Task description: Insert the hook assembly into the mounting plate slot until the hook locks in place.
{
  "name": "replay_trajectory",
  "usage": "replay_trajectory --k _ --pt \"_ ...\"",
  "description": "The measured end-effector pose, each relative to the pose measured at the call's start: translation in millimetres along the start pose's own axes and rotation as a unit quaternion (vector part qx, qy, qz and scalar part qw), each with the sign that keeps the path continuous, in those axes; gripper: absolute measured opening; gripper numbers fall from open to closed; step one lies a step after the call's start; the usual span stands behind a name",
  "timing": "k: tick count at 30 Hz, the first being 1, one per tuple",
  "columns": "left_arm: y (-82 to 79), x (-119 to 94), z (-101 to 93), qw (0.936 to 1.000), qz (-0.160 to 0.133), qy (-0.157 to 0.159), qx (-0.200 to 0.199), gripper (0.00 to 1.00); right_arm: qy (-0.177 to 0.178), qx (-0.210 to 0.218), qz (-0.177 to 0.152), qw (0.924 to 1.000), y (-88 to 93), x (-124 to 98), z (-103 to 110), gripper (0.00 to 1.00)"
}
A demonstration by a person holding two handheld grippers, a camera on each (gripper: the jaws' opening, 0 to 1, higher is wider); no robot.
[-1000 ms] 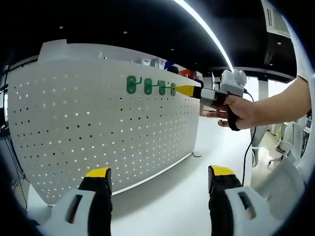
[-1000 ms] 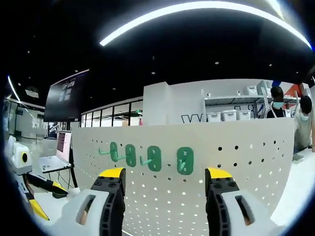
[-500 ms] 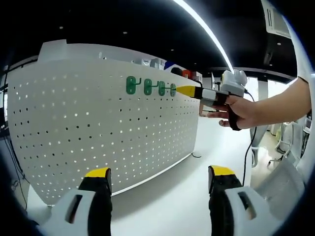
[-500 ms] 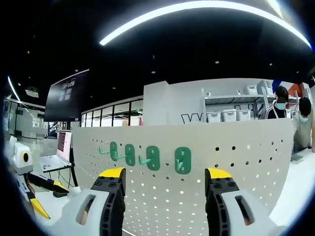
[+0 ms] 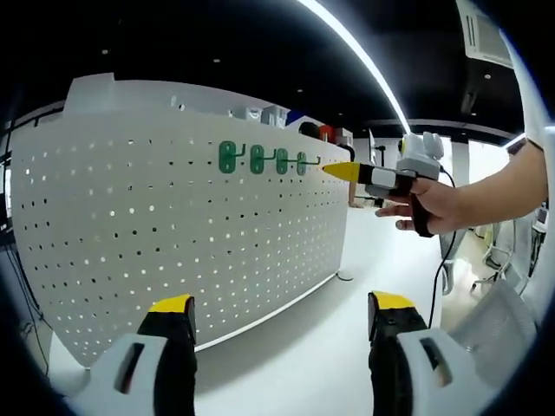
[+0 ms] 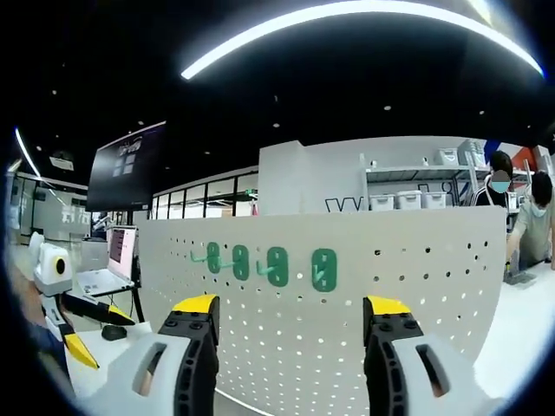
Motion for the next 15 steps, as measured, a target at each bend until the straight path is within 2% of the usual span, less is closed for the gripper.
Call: replay_trajectory --k 15 --pt "0.4 -13 2.6 0.9999 0.001 -0.006 0.011 0.85 -0.013 0.006 0.008 0.9999 3.2 -28 10 0.69"
Point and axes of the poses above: the point that each gripper's makers call its tool centre point, and the gripper's own axes: x roughly forward along the fingers, z roughly to its left, y roughly out of its underside, the point moved 6 cm from there along -x, roughly backward along the fingers, and after that the axes turned 10 degrees about -z, right-handed, at the moved point
